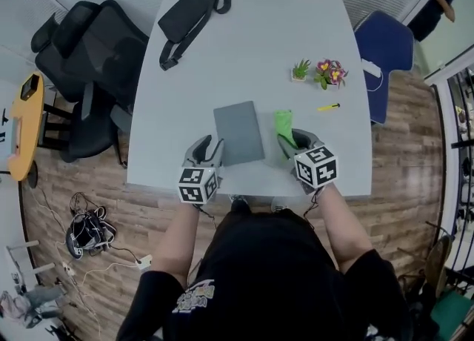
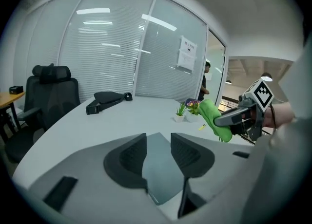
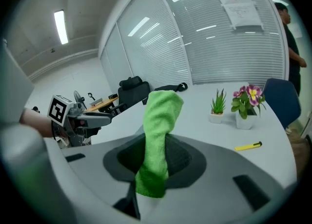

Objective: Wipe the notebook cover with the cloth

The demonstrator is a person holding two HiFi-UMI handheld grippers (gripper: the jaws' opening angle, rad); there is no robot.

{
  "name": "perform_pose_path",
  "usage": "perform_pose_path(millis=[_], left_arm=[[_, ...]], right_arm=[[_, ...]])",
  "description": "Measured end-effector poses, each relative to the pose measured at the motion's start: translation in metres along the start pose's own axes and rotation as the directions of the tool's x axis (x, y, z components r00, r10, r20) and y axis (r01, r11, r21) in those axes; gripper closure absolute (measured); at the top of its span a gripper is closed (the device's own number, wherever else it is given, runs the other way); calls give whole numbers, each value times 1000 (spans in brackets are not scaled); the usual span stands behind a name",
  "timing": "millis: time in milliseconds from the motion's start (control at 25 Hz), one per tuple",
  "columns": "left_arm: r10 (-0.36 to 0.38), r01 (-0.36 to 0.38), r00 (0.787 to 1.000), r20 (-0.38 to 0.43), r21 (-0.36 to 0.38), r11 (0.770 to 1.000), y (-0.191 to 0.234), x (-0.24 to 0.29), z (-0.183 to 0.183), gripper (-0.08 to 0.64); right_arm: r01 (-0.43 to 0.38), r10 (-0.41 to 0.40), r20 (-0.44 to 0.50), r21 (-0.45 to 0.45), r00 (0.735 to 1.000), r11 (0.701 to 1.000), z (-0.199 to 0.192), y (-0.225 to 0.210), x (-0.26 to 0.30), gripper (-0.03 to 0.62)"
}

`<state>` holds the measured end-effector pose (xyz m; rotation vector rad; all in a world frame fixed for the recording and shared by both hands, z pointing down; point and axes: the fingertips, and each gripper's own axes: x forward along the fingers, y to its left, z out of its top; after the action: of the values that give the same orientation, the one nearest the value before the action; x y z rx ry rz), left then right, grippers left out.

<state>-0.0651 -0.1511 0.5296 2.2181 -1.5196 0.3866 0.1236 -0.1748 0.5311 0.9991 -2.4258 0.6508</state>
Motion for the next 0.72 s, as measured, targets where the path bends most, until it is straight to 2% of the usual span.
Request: perform_pose_path(millis=[160,280,520,720], left_arm=[[68,-66,995,69,-35,997,-23,-30,16,463],[113,-110,987,116,-33,993,-46,-53,26,527],[206,-202,961,185,-44,978,-77,-106,26,554],[269,-266,943,194,-43,963,-83,-142,5,554]], right_arm=[[-71,76,57,-82,995,994,24,11,-22,482],[-129,140,88,-120,986,984,34,19,-38,482],[-250,266,81,-168,960,953,34,46,-47,482],[-306,317,43,-167,947,937,17,68,-43,482]])
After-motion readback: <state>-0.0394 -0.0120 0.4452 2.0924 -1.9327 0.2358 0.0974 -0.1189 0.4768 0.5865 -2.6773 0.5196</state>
